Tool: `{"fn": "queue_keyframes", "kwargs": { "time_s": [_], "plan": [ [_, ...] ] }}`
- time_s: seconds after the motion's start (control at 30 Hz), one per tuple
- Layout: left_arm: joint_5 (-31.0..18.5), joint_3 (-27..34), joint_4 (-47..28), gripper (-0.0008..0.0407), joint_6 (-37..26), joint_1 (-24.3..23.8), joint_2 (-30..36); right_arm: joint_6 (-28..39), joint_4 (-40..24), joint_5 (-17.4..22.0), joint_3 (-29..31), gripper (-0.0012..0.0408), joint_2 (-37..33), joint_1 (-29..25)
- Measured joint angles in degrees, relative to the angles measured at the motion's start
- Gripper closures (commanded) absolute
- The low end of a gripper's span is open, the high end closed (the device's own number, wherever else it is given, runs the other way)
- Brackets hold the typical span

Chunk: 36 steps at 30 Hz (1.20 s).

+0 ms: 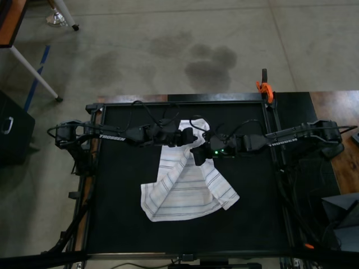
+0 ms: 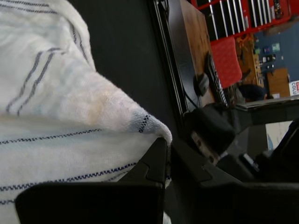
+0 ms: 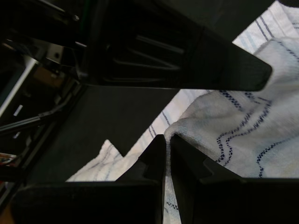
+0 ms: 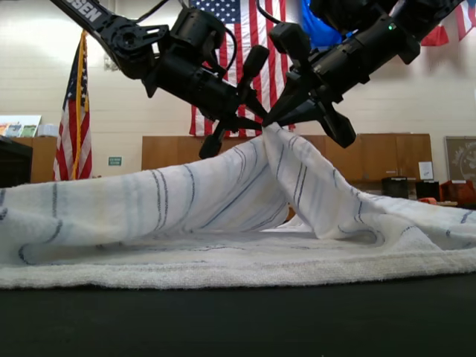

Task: Fold the towel

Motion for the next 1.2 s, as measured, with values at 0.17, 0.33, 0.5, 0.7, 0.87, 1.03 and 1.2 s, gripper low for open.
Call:
{"fn": "queue_keyframes", "kwargs": {
  "time_s": [0.17, 0.33, 0.5, 0.7, 0.87, 1.03, 1.2],
  "plan": [
    [0.07, 0.20, 0.00, 0.0399, 0.00, 0.02, -0.35, 1.07, 0.04, 1.03, -0.50, 0.0377, -0.66, -0.02],
    [-0.13, -0.94, 0.15, 0.0399, 0.02, 0.02, -1.88, 2.27, -0.66, 3.65, -0.76, 0.0333, -1.20, -0.02],
    [-0.26, -0.98, 0.57, 0.0399, -0.04, 0.02, -1.88, 3.06, -0.76, 4.94, -0.79, 0.0279, -1.20, -0.02],
    [-0.59, -0.33, 1.36, 0.0399, -0.09, 0.00, -1.88, 3.28, -0.76, 8.11, -0.79, 0.0250, -1.20, -0.07],
    [-1.16, 0.04, 2.34, 0.0399, -0.13, -0.31, -1.88, 3.28, -0.79, 9.73, -0.81, 0.0253, -1.20, -0.57],
    [-1.18, 0.02, 3.30, 0.0399, -0.94, -0.37, -1.88, 3.30, -0.76, 10.80, -0.85, 0.0264, -0.81, -0.90],
    [-1.20, 0.00, 3.32, 0.0399, -0.96, -0.37, -1.88, 3.69, 0.55, 10.84, -0.85, 0.0365, 0.83, -1.01]
  ]
}}
